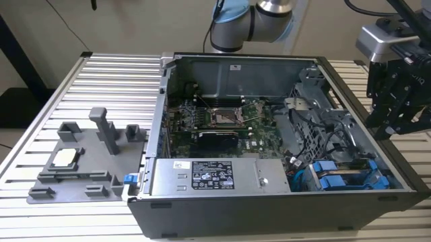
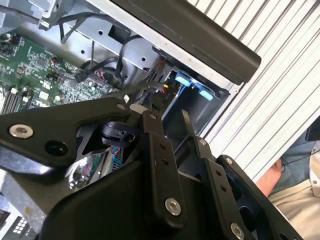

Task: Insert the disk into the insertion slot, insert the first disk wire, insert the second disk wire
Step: 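Insert the first disk wire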

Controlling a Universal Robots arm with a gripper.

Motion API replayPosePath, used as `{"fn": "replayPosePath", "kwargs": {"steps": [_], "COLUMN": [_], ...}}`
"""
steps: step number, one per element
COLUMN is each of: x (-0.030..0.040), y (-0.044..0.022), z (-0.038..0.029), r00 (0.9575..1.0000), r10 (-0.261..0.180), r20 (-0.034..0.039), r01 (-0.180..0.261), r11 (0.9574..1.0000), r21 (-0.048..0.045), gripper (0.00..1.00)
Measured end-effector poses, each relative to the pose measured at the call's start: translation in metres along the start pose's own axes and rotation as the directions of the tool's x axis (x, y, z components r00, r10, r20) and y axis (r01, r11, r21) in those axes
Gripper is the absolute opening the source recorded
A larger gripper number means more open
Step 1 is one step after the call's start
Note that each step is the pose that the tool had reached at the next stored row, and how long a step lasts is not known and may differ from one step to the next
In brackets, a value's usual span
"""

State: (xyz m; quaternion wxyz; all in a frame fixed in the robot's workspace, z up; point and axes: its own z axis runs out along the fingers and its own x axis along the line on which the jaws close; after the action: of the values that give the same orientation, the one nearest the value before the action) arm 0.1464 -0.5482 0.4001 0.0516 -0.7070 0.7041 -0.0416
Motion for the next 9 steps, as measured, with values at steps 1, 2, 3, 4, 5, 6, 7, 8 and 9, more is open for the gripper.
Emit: {"fn": "replayPosePath", "kwargs": {"steps": [1,2,3,4,5,6,7,8,9], "x": [-0.0035,-0.0070,-0.0107,-0.0143,-0.0178,-0.0208,-0.0238,-0.0254,-0.0259], "y": [0.0000,0.0000,0.0000,0.0000,0.0001,0.0001,0.0002,0.0009,0.0024], "z": [0.0002,0.0004,0.0006,0.0008,0.0011,0.0014,0.0018,0.0019,0.0021], "r00": [1.0000,1.0000,1.0000,1.0000,1.0000,1.0000,1.0000,1.0000,1.0000], "r10": [0.000,0.000,0.000,0.000,0.000,0.000,0.000,0.000,0.000], "r20": [0.0002,0.0001,0.0002,0.0001,0.0003,0.0002,0.0003,0.0000,0.0004], "r01": [0.000,0.000,0.000,0.000,0.000,0.000,0.000,0.000,0.000], "r11": [1.0000,1.0000,1.0000,1.0000,1.0000,1.0000,1.0000,1.0000,1.0000], "r21": [0.0000,0.0000,0.0000,0.0000,0.0000,0.0000,0.0000,0.0000,0.0000], "gripper": [0.33,0.33,0.33,0.33,0.33,0.33,0.33,0.33,0.33]}}
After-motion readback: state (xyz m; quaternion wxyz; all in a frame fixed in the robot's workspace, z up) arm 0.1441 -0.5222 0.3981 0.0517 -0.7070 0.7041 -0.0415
